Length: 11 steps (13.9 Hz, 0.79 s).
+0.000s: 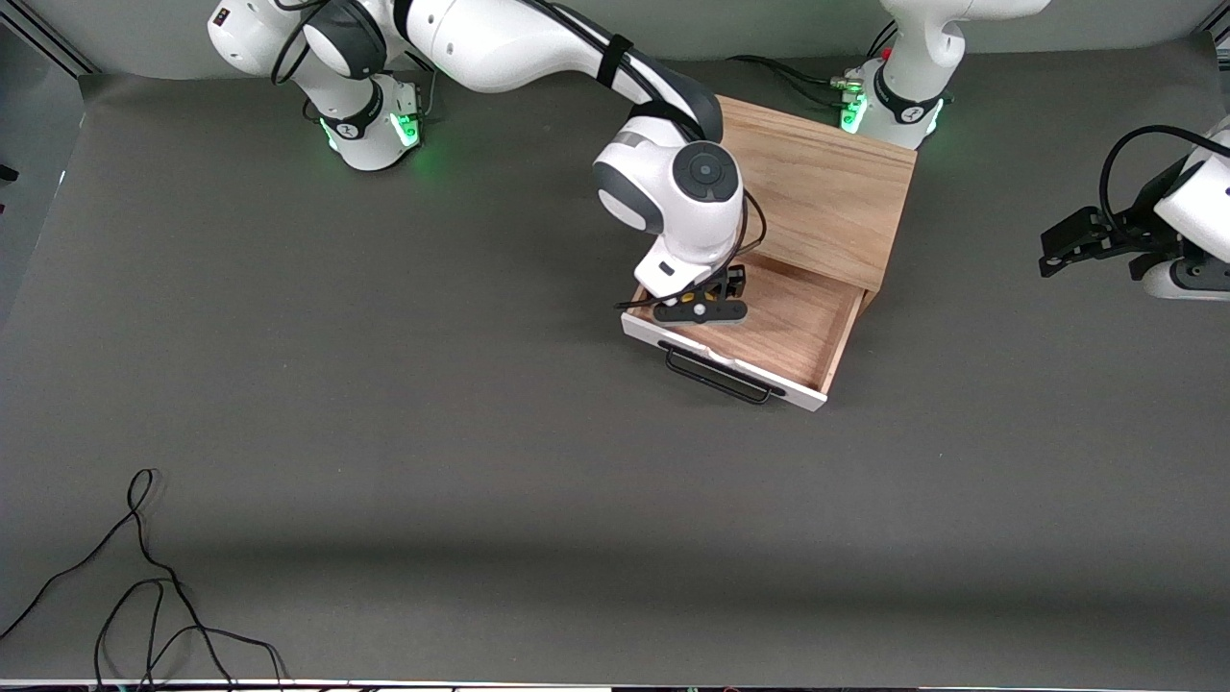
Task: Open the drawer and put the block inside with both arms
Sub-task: 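Lower the cube into the drawer and open the right gripper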
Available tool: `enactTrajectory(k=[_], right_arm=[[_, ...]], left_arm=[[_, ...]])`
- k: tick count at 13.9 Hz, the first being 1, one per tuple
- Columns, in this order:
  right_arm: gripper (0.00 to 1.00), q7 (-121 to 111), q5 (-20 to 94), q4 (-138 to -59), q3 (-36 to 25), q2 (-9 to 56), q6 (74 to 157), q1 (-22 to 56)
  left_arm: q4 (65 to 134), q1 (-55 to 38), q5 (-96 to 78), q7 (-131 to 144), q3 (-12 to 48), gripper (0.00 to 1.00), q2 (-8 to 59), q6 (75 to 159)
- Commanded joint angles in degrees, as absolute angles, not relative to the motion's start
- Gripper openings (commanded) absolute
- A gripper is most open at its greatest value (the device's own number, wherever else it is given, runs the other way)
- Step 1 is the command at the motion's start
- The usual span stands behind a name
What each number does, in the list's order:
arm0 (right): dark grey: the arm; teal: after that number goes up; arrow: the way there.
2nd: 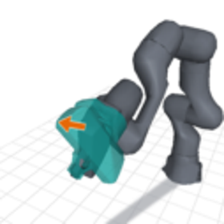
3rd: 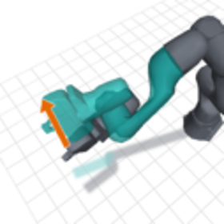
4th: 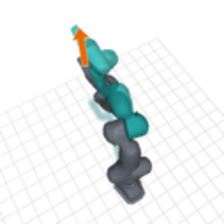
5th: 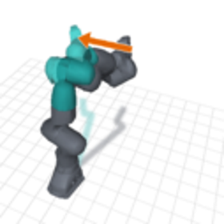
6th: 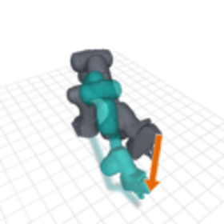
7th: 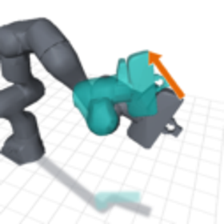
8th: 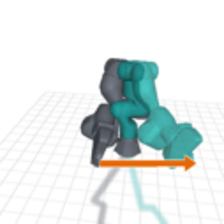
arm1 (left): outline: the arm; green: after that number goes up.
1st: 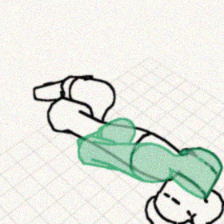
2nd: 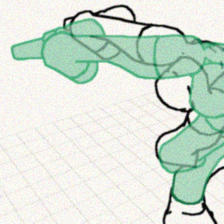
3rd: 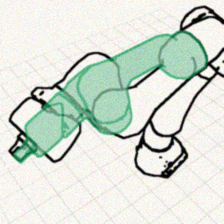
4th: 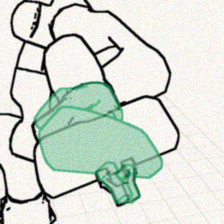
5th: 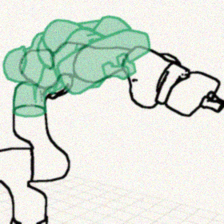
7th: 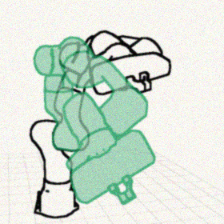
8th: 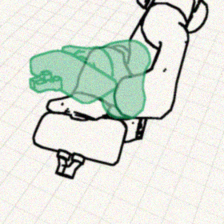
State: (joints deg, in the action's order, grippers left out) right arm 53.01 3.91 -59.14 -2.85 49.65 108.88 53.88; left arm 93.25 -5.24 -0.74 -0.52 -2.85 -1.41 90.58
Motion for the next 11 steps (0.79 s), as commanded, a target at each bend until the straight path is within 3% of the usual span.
enactTrajectory(k=[1, 5, 11], right_arm=[[1.0, 53.7, 3.78, -58.71, -2.46, 44.58, 103.73, 51.51], [1.0, 50.65, 5.62, -58.8, -2.46, 34.65, 95.3, 45.72], [1.0, 31.43, 4.66, -59.33, -4.47, 20.4, 80.97, 29.47]], left_arm=[[92.55, -2.82, -0.7, 0.09, -0.72, 1.0, -1.32, 90.09], [92.9, -2.64, -0.62, 0.09, -0.7, 1.0, -1.23, 89.82], [92.72, -2.64, -0.09, 0.09, -0.88, 1.0, -1.32, 89.65]])
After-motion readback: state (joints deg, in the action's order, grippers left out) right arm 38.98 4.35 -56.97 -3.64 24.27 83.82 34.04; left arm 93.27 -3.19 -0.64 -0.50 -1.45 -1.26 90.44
